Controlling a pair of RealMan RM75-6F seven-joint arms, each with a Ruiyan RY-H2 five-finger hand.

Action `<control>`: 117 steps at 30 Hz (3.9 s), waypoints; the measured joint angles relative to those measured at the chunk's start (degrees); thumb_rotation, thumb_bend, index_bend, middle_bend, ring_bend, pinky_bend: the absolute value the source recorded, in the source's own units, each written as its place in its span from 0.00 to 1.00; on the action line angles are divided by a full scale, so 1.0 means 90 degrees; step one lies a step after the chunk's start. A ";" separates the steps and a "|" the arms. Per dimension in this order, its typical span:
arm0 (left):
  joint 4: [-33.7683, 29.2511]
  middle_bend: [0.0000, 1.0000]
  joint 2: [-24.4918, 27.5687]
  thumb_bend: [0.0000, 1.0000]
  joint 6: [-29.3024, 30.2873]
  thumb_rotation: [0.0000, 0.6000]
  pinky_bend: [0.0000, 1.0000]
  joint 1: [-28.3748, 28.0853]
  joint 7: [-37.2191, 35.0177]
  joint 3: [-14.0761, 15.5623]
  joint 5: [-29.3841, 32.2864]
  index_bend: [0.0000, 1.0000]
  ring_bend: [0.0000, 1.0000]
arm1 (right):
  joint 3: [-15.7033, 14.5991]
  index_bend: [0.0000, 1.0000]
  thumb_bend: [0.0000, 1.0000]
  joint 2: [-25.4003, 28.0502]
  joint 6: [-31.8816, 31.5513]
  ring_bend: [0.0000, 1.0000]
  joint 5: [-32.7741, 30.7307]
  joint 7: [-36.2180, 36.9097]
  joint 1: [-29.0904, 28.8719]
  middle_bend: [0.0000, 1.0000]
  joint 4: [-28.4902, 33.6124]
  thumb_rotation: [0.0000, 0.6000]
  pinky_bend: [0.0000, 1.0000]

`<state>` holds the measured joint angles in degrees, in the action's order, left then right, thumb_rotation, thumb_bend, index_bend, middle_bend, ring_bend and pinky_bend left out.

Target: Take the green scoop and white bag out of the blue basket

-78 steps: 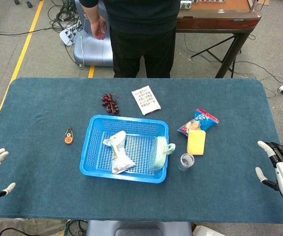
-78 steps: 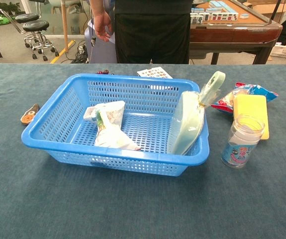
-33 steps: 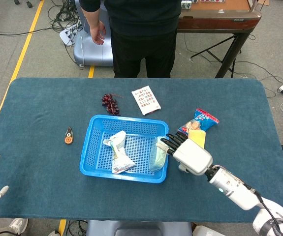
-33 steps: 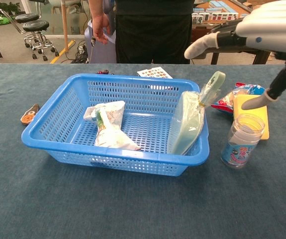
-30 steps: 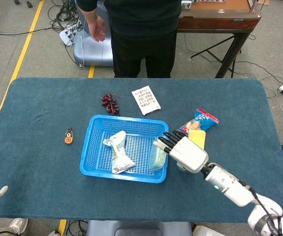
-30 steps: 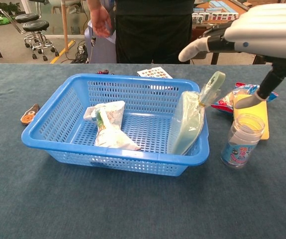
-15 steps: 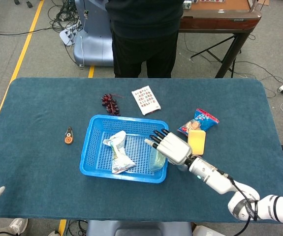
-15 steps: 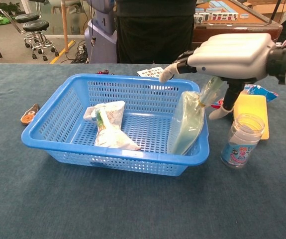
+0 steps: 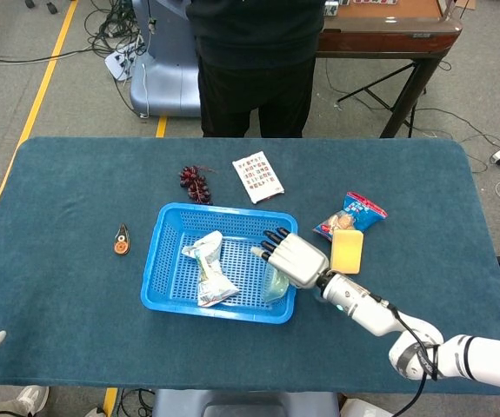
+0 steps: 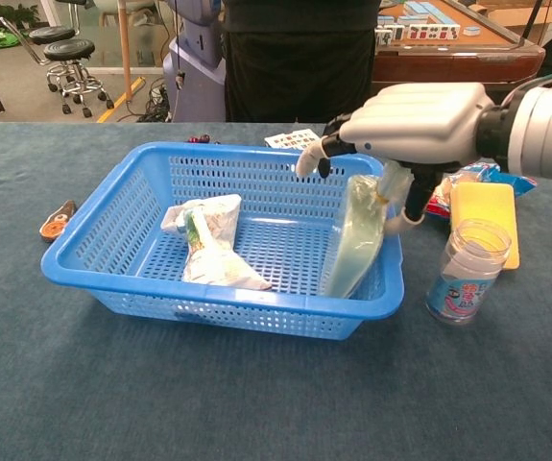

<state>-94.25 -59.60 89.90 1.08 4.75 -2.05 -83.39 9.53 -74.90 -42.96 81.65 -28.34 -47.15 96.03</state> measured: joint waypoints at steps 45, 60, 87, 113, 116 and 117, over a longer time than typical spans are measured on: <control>0.0047 0.14 -0.0024 0.15 -0.0047 1.00 0.16 -0.0035 -0.0025 -0.0041 -0.0062 0.19 0.15 | 0.0373 0.55 0.25 0.1686 -0.1656 0.53 -0.0467 0.1228 0.0568 0.53 0.0007 1.00 0.59; -0.0078 0.14 0.0014 0.15 0.0008 1.00 0.16 -0.0003 0.0003 -0.0038 -0.0060 0.19 0.15 | 0.0319 0.55 0.25 0.0984 -0.1076 0.53 -0.1263 0.1604 0.0486 0.51 -0.1732 1.00 0.59; -0.0002 0.14 0.0098 0.15 0.0044 1.00 0.16 0.0099 -0.0044 -0.0009 0.0006 0.19 0.15 | 0.0396 0.00 0.20 0.0258 0.0069 0.09 -0.2058 0.1804 -0.0162 0.10 -0.2175 1.00 0.24; -0.0128 0.14 0.0250 0.15 0.0180 1.00 0.16 0.0173 0.0016 0.0038 -0.0131 0.19 0.15 | 0.0349 0.00 0.15 0.1177 0.0065 0.11 -0.0312 0.1503 -0.0601 0.19 0.0742 1.00 0.24; -0.0157 0.14 0.0268 0.15 0.0201 1.00 0.16 0.0180 0.0027 0.0043 -0.0163 0.19 0.15 | 0.0368 0.00 0.11 0.0685 0.0389 0.11 -0.0517 0.1200 -0.0990 0.19 0.0467 1.00 0.24; -0.0167 0.14 0.0272 0.15 0.0216 1.00 0.16 0.0184 0.0025 0.0045 -0.0179 0.19 0.15 | 0.0370 0.00 0.10 0.0542 0.0459 0.11 -0.0576 0.1092 -0.1096 0.19 0.0373 1.00 0.24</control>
<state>-95.75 -57.15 91.85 2.73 4.97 -1.64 -85.00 12.86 -70.02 -38.83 76.47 -18.51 -57.02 99.39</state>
